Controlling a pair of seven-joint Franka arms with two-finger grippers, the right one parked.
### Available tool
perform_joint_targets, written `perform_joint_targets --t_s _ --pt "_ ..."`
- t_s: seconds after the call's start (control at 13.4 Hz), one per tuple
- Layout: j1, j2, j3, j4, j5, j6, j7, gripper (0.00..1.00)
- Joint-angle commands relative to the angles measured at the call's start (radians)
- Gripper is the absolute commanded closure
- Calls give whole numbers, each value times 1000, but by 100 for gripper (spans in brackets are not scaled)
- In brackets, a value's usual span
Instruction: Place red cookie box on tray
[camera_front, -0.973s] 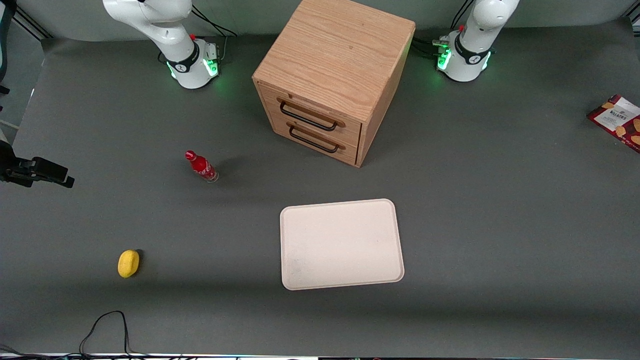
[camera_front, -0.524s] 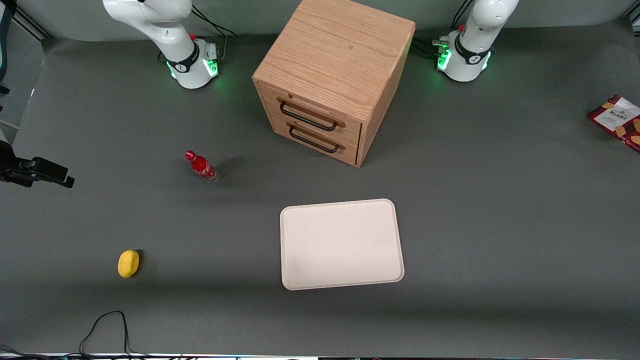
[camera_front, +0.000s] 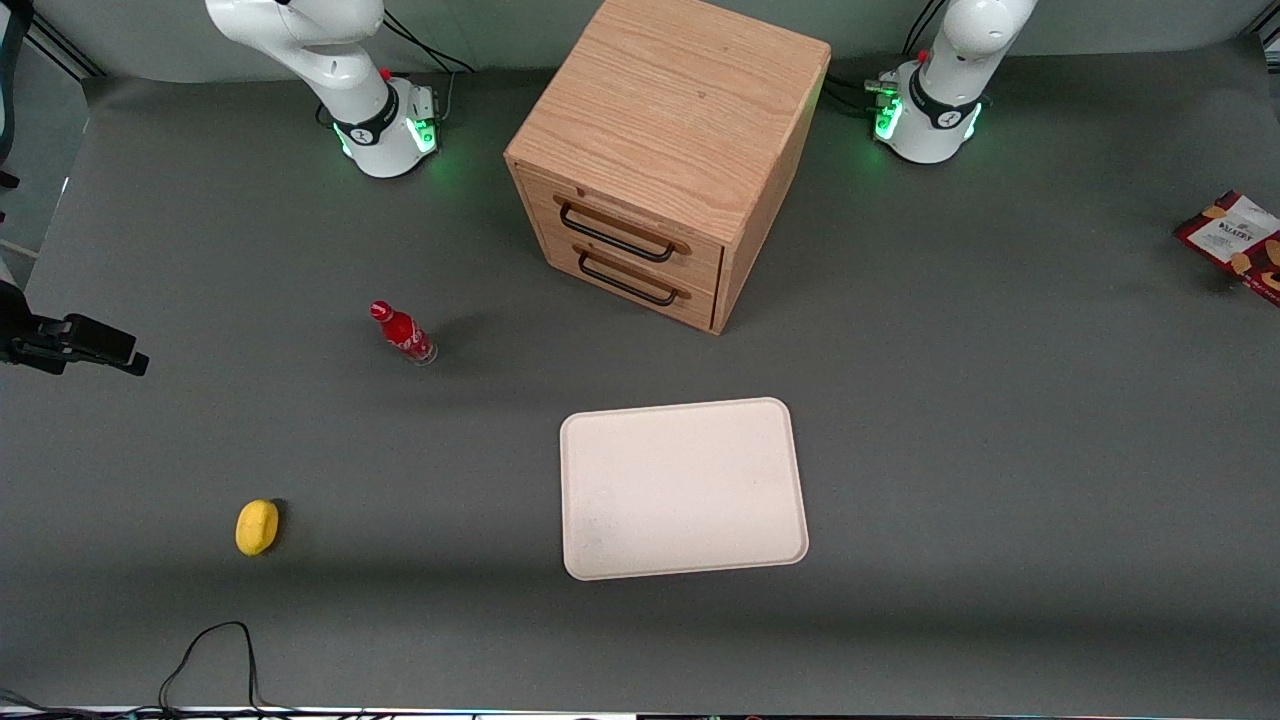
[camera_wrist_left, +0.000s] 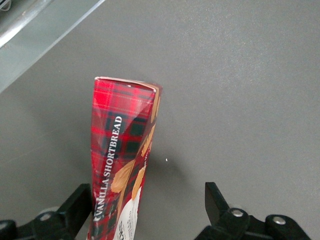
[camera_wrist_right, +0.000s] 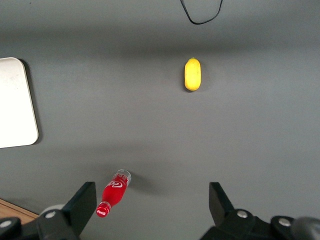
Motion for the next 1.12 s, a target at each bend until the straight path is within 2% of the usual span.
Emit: perform_joint_targets --t_s 0.0,0.6,0.67,0.75,0.9,0.97,1.05 --pt "-2 2 11 -2 19 8 -14 0" --pt "7 0 16 -16 41 4 0 2" --pt "7 0 16 -16 41 4 0 13" --pt "7 0 16 -16 41 4 0 36" --pt "6 -3 16 -15 41 -6 0 91" --pt "6 -6 16 -15 41 -9 1 100" --pt "6 -9 16 -15 48 -10 1 100"
